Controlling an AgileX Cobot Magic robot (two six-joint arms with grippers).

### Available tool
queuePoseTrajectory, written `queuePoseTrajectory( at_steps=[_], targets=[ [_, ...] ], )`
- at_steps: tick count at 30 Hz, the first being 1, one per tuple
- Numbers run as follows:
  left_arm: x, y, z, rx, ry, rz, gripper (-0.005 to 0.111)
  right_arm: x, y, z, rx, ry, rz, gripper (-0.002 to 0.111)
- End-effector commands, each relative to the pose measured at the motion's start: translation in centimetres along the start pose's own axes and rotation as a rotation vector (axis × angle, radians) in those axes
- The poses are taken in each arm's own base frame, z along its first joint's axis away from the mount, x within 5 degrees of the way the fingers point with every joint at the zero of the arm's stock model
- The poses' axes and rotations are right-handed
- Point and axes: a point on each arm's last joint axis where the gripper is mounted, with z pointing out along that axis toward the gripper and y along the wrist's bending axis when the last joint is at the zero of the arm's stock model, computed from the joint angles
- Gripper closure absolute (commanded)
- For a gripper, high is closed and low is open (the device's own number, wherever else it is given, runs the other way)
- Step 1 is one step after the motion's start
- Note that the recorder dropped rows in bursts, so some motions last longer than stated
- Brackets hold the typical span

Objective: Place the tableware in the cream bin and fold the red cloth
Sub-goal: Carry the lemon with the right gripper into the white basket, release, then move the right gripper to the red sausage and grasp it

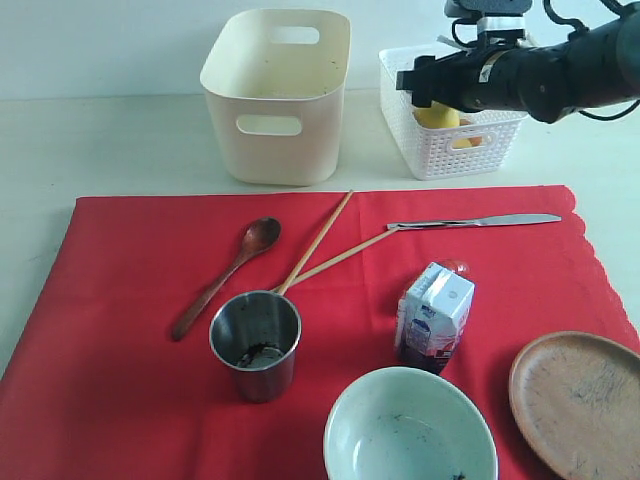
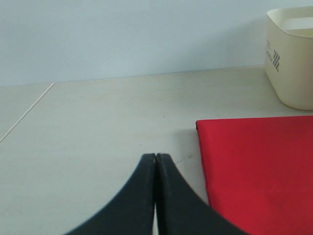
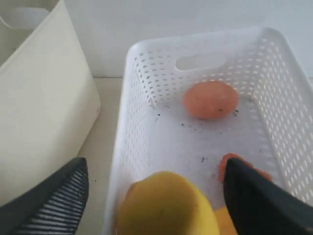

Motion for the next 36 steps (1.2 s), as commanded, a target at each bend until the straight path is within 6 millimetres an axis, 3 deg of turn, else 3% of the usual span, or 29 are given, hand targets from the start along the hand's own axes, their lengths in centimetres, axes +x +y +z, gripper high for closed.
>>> queuePoseTrajectory(
  at_steps=[1, 7, 15, 21, 26, 31, 36],
  targets=[
    [-0.1, 0.0, 0.0, 0.003, -0.012, -0.003, 0.105, -2.2, 0.3, -1.4, -0.012, -0.075, 0.003, 0.033],
    [-0.1, 0.0, 0.0, 0.003, -0.012, -0.003, 0.105, -4.8, 0.7, -4.6, 0.007, -0.076, 0.009, 0.033],
    [-0.1, 0.0, 0.0, 0.003, -0.012, -0.003, 0.105, -8.2, 1.1, -11.3, 0.068, -0.004, 0.005, 0.035],
    [-0.1, 0.0, 0.0, 0.003, -0.012, -0.003, 0.105, -8.8, 1.0, -15.3, 0.119, 0.098, -0.028, 0.057],
    [-0.1, 0.0, 0.0, 0.003, -0.012, -0.003, 0.105, -7.6, 0.7, -17.3, 0.145, 0.206, -0.075, 0.078],
    [-0.1, 0.0, 0.0, 0.003, -0.012, -0.003, 0.105, -4.1, 0.5, -18.1, 0.122, 0.336, -0.092, 0.094],
    [-0.1, 0.0, 0.0, 0.003, -0.012, -0.003, 0.105, -0.4, 0.5, -17.8, 0.061, 0.452, -0.096, 0.101]
  ],
)
